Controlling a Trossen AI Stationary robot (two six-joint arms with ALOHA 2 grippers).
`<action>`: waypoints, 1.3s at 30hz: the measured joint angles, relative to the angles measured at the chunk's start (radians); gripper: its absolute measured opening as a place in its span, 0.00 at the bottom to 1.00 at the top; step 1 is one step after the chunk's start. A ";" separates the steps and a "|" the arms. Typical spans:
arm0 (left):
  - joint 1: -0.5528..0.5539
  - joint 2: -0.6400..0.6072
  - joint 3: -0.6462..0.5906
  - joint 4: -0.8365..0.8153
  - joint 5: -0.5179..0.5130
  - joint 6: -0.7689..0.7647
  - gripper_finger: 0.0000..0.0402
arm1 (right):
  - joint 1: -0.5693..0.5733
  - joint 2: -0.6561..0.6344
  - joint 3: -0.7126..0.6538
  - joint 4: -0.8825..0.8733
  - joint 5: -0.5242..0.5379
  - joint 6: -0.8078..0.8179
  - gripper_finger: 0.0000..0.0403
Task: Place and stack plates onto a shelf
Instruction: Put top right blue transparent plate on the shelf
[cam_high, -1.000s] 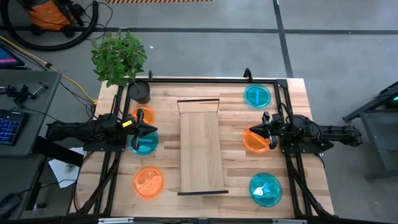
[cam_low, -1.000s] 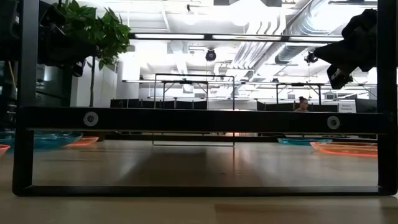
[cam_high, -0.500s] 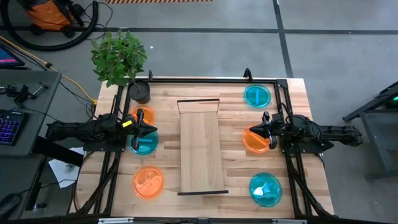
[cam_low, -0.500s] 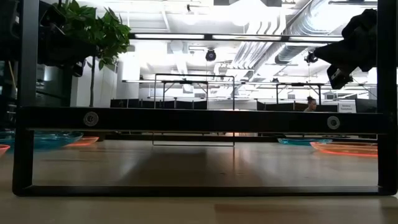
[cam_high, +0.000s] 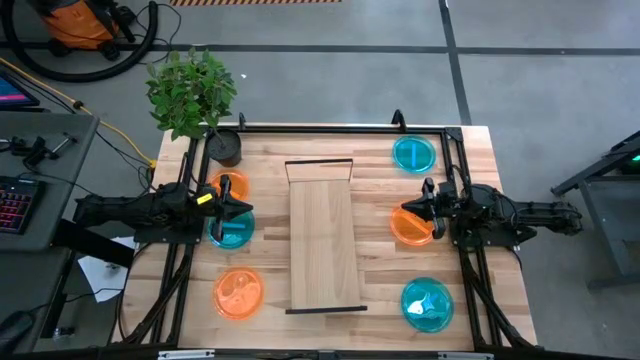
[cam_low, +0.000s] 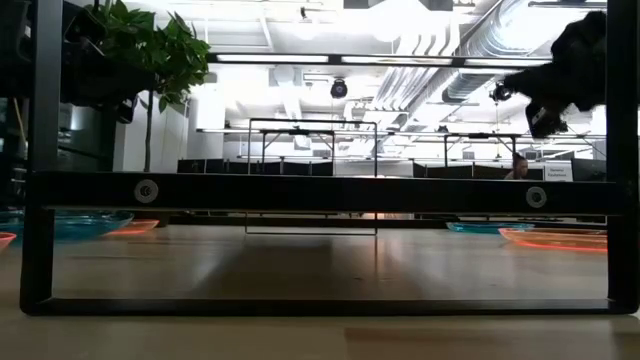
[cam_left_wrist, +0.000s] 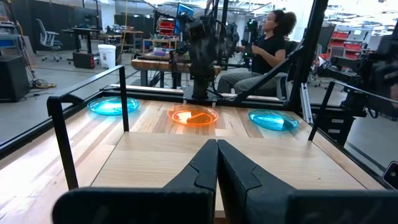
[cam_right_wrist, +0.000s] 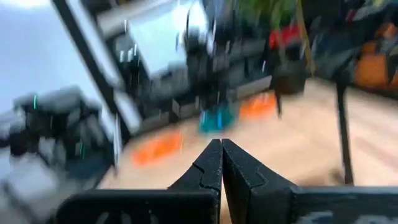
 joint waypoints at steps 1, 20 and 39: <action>0.000 0.000 0.000 0.000 0.000 0.000 0.00 | 0.000 0.000 0.000 0.062 0.033 0.067 0.00; 0.000 0.000 0.000 0.000 0.000 0.000 0.00 | -0.127 0.652 0.631 -0.473 0.529 0.477 0.14; 0.000 0.000 0.000 0.000 0.000 0.000 0.00 | -0.653 1.165 0.662 -0.917 0.421 0.894 0.49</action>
